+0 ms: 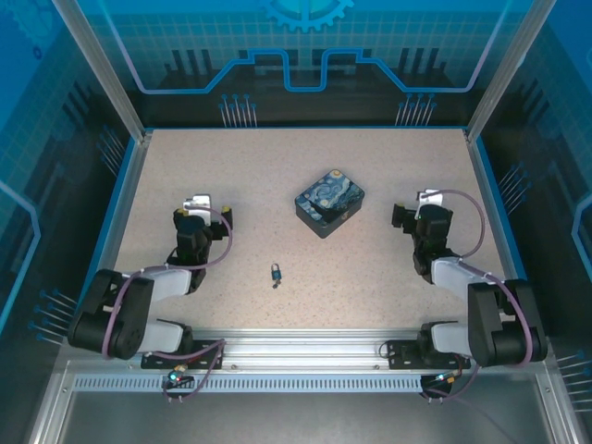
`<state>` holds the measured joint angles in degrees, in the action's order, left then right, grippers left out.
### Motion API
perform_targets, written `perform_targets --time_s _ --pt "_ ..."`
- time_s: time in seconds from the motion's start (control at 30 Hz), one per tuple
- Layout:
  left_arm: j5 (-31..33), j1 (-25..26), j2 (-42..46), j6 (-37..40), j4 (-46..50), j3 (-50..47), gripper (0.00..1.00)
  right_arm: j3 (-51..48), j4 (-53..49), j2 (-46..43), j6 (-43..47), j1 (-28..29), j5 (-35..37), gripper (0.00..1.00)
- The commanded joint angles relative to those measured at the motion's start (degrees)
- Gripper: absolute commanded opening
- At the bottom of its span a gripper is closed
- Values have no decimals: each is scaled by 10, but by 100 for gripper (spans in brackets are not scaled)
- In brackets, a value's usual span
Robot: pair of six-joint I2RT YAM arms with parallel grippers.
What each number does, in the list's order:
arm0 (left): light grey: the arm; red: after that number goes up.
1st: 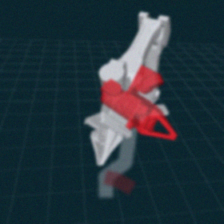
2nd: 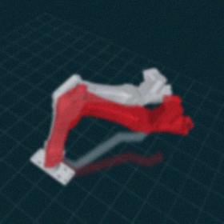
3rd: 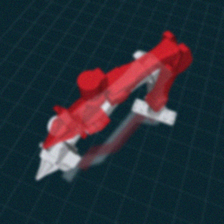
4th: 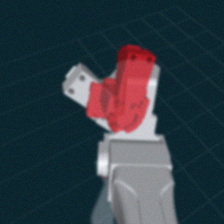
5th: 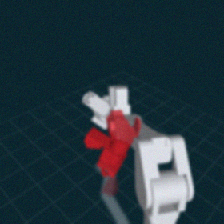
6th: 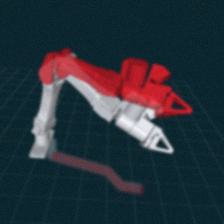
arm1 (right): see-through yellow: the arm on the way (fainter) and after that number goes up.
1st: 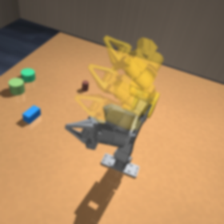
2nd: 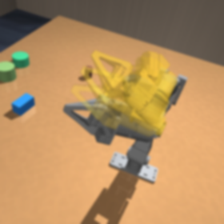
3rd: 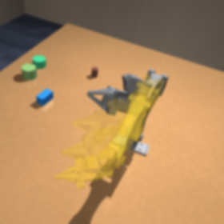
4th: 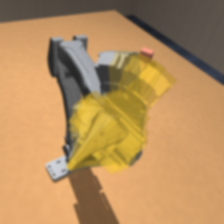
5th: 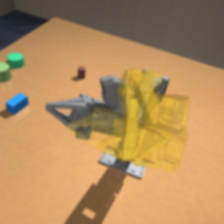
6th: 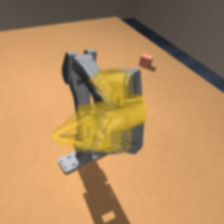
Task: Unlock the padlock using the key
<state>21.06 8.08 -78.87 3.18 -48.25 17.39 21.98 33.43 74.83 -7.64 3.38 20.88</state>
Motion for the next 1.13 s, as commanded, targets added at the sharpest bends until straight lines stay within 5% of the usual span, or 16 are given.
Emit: perform_targets --time_s 0.0,0.2,0.37,0.47,0.87,0.97,1.1 --pt "-39 -19 -24 -8 -83 -11 99 -50 166 33 23 5 -31 100" --pt "-103 -42 -104 -7 -135 0 99 -65 263 105 39 5 -62 100" --pt "-112 -49 -99 -16 -65 32 99 13 124 111 45 14 -56 100" --pt "-158 -78 -99 -37 -27 52 99 10 129 111 46 13 -57 100" --pt "-160 -80 -100 -36 -31 51 99 15 123 113 55 23 -51 100" --pt "-158 -79 -100 -35 -32 50 99 37 84 116 78 -4 -188 100" --pt "-158 -78 -100 -34 -34 49 99 30 94 115 82 -3 -185 100"
